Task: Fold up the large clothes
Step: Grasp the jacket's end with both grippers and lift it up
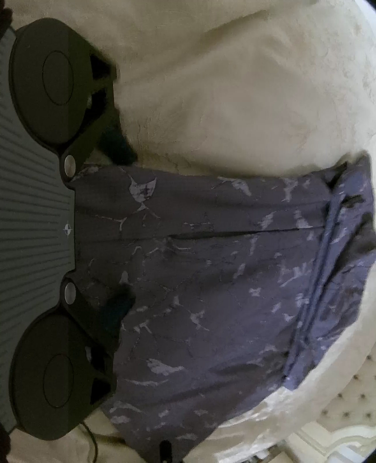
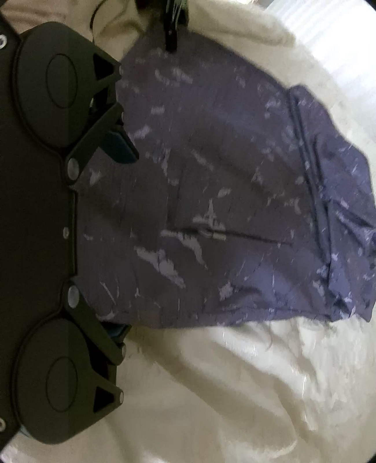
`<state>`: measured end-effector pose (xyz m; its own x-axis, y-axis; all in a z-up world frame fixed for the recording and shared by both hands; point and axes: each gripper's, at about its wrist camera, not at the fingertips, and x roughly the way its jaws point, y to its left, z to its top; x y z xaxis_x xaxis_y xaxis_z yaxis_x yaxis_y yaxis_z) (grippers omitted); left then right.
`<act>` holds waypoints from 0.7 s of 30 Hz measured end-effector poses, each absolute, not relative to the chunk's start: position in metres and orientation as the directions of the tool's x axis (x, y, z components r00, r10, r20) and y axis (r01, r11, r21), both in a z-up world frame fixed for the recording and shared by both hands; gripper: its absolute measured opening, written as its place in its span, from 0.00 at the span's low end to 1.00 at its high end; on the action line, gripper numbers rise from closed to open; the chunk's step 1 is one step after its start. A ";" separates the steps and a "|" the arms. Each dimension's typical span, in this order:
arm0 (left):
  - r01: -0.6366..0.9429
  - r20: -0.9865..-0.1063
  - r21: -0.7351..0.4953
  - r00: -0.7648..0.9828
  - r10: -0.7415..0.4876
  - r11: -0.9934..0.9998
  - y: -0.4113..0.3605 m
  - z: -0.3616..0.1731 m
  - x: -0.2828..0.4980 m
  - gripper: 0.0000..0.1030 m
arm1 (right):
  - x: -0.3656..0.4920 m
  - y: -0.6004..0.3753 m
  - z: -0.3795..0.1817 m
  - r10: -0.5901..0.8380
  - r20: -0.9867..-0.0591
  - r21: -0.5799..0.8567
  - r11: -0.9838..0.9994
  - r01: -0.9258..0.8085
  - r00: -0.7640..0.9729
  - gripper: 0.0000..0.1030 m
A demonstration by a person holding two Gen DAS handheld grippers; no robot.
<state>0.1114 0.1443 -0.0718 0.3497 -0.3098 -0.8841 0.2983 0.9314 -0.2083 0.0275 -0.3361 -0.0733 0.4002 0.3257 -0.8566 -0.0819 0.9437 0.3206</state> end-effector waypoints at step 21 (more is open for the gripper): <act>0.145 -0.608 -0.568 0.589 -0.532 0.810 0.188 -0.010 0.103 0.08 | 0.008 -0.403 -0.034 0.548 -0.438 0.768 0.641 -0.021 0.713 0.16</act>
